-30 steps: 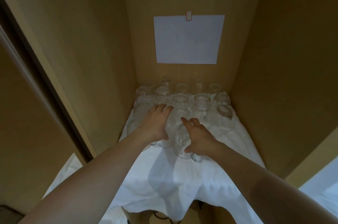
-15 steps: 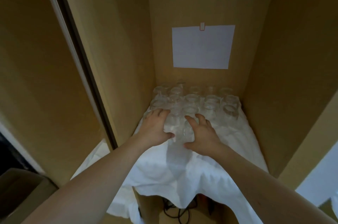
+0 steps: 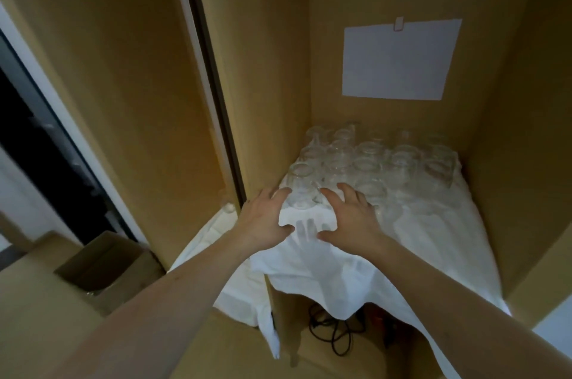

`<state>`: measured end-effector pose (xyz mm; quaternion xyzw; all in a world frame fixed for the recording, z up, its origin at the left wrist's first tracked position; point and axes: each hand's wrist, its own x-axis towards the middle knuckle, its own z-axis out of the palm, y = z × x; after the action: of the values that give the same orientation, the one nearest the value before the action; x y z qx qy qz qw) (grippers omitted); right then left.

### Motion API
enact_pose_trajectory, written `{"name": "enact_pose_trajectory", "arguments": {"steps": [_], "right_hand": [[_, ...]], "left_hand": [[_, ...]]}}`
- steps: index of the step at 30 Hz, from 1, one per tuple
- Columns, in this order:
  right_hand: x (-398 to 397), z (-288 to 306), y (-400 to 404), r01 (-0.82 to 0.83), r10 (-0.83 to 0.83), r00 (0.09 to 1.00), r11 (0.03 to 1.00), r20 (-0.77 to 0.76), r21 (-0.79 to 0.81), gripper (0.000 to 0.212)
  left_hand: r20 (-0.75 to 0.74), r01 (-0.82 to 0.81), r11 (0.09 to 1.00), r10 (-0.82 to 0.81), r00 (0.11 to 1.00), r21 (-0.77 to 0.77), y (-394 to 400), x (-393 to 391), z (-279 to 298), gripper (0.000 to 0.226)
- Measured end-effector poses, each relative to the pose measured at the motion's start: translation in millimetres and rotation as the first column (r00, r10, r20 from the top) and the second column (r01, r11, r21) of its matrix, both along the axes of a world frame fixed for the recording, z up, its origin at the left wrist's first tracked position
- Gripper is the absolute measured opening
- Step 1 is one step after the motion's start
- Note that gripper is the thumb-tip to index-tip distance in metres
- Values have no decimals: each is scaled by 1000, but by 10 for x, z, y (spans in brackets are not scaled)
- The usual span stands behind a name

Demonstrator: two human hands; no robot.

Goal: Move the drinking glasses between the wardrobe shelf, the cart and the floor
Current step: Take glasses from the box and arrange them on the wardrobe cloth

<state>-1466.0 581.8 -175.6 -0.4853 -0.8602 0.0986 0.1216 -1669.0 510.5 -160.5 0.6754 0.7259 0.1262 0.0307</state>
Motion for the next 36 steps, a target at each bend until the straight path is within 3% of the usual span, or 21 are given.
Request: {"name": "enact_pose_trajectory", "arguments": {"steps": [15,31,36], "right_hand": [[-1546,79,-487,-91,90,996,995,-14,-44,95],[-3353,-197,-1147,-26,23,1000,986,-18,-162,94],[-3649,-253,-1160,-4,14,999,980,49,-198,93]], "left_hand": [[7,-36,998,36,999,45,-475,-1457,93,81],[101,-83,996,81,992,17,-1011,-3363,-279,75],[134,-85,996,85,987,-5,-995,-3664,-320,78]]}}
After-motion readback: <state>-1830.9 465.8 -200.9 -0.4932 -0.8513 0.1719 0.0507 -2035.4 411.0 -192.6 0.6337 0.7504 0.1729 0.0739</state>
